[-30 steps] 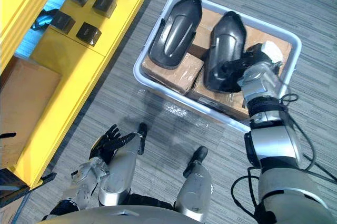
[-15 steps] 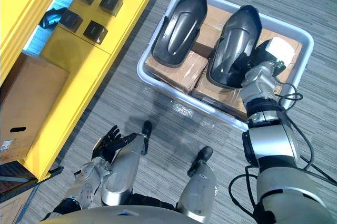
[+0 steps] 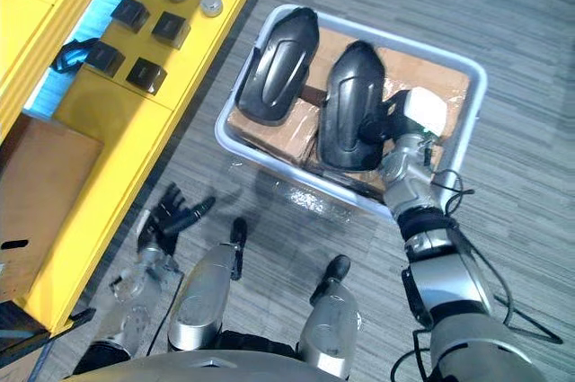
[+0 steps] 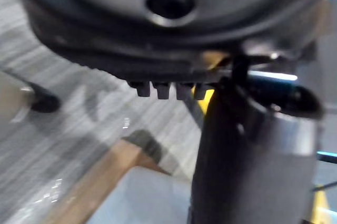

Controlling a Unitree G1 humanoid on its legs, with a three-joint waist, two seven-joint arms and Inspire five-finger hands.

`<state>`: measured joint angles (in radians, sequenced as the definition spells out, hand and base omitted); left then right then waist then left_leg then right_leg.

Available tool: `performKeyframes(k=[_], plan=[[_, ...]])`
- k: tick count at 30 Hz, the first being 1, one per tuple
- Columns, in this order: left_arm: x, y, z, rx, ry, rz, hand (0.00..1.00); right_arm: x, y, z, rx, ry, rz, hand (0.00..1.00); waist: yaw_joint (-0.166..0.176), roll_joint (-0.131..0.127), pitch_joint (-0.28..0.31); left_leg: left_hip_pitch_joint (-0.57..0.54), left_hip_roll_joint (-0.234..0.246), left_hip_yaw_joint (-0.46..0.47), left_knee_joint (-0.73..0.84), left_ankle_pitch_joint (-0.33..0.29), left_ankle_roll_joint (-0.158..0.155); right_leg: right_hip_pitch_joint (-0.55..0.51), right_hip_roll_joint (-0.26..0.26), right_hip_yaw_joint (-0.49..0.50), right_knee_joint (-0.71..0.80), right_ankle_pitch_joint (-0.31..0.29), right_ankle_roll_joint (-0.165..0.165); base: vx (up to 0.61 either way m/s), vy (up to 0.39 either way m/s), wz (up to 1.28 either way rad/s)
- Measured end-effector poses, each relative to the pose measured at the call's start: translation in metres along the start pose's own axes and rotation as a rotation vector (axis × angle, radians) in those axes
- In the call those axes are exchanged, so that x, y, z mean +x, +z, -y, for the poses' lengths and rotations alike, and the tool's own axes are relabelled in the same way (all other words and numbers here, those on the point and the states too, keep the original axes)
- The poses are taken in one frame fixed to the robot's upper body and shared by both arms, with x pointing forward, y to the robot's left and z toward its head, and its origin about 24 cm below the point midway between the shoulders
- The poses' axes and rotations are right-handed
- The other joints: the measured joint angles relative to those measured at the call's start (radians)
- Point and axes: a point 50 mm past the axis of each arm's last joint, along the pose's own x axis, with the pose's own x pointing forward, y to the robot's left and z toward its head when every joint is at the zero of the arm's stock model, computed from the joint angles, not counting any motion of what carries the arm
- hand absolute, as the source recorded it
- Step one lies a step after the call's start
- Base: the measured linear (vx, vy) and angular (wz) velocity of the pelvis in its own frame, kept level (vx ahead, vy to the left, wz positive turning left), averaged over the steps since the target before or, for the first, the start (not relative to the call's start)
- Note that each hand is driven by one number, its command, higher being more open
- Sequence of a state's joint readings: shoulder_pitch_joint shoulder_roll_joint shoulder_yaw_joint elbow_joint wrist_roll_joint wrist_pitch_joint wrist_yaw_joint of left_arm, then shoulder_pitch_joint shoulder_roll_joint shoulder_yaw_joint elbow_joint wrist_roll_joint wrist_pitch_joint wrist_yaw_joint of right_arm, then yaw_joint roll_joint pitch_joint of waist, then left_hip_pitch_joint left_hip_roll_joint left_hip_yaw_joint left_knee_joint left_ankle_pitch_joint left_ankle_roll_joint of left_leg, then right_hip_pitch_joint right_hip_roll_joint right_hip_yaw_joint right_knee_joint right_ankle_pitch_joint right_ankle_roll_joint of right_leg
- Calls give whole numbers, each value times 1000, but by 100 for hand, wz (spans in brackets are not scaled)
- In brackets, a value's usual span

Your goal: Walk over and take three plastic housings, then place them on the shelf

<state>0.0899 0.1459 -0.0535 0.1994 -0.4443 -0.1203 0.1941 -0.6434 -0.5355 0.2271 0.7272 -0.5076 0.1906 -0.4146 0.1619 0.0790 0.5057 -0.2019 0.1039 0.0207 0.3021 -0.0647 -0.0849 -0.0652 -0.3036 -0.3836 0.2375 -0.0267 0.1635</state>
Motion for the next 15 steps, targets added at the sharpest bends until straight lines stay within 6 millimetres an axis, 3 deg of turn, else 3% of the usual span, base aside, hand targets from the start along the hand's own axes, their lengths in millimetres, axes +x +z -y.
performKeyframes(k=[3,5,10,15], plan=[[4,39,-9,75,84,175,100,-13,9,-10,38,-26,35,0,-6,-37,-29,45,12,9,-44,10,-10,35,22,0,-37,4,-6,34,-61,-9],[6,49,-12,89,110,216,100,-19,9,-16,66,-24,24,0,-6,-57,-54,79,14,11,-67,14,-13,68,30,-5,-61,6,-6,59,-43,-2],[9,52,-8,104,67,226,100,-28,10,-23,55,-37,39,0,-21,-87,-141,138,15,15,-95,14,-13,146,41,-13,-129,20,0,70,-28,1],[18,48,18,-5,-140,118,100,-29,25,-19,71,-76,132,0,-29,-86,-200,178,22,36,-103,14,-13,192,54,4,-186,50,-3,4,-3,-13]])
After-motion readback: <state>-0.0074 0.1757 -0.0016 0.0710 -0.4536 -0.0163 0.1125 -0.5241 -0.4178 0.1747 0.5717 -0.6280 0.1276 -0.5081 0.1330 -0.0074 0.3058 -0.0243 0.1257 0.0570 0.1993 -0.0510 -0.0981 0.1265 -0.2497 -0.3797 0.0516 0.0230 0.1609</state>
